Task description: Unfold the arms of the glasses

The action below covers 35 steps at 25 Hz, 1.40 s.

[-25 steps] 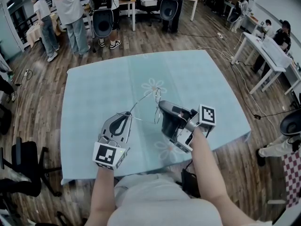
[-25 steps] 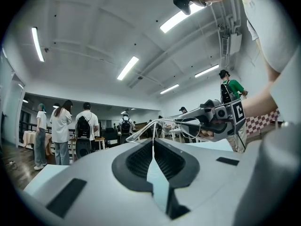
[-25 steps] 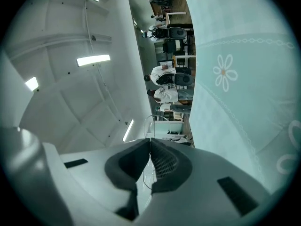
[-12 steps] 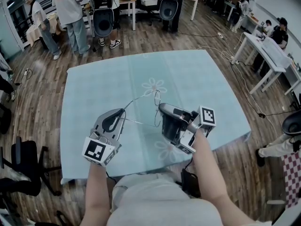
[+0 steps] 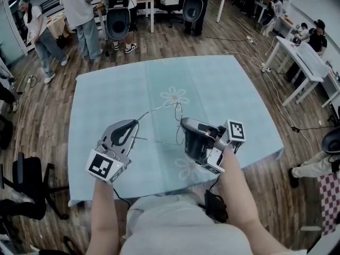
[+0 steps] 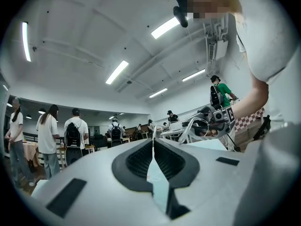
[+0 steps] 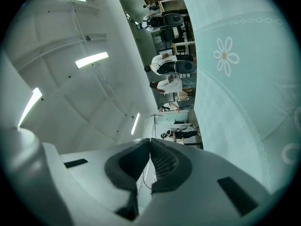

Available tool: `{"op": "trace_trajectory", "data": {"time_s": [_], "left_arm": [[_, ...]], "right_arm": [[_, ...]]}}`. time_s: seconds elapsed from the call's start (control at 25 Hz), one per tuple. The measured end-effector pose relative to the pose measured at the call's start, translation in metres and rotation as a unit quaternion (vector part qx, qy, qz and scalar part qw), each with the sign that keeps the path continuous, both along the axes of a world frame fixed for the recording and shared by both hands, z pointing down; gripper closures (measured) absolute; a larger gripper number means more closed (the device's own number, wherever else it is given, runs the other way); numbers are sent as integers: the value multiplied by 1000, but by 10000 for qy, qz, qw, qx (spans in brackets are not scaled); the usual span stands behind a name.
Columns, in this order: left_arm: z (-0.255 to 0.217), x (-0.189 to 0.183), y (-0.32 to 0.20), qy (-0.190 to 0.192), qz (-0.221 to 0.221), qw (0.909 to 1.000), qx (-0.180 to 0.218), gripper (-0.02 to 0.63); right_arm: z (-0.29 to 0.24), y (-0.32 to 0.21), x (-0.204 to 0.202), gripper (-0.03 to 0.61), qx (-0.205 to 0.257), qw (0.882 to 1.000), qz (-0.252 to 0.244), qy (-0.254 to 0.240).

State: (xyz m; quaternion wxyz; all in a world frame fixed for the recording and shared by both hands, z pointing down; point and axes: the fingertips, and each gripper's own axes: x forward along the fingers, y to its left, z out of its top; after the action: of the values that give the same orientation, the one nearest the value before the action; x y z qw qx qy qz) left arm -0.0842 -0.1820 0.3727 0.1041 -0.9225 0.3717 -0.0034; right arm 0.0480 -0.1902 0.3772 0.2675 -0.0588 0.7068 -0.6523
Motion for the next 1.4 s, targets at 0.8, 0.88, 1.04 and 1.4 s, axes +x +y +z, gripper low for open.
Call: {"op": "trace_trajectory", "data": {"time_s": [0.8, 0.88, 1.04, 1.4], "left_arm": [[-3, -15, -33, -184, -170, 9997, -64, 597], [-3, -13, -34, -192, -152, 9997, -63, 597], [-1, -12, -33, -221, -128, 9997, -71, 597], [1, -13, -33, -287, -147, 9994, -139, 495]], "right_arm": [[4, 9, -5, 566, 96, 9995, -314, 33], [5, 9, -5, 566, 81, 9995, -296, 35], [7, 7, -4, 566, 46, 9997, -224, 38], [7, 6, -3, 566, 7, 9999, -167, 27]]}}
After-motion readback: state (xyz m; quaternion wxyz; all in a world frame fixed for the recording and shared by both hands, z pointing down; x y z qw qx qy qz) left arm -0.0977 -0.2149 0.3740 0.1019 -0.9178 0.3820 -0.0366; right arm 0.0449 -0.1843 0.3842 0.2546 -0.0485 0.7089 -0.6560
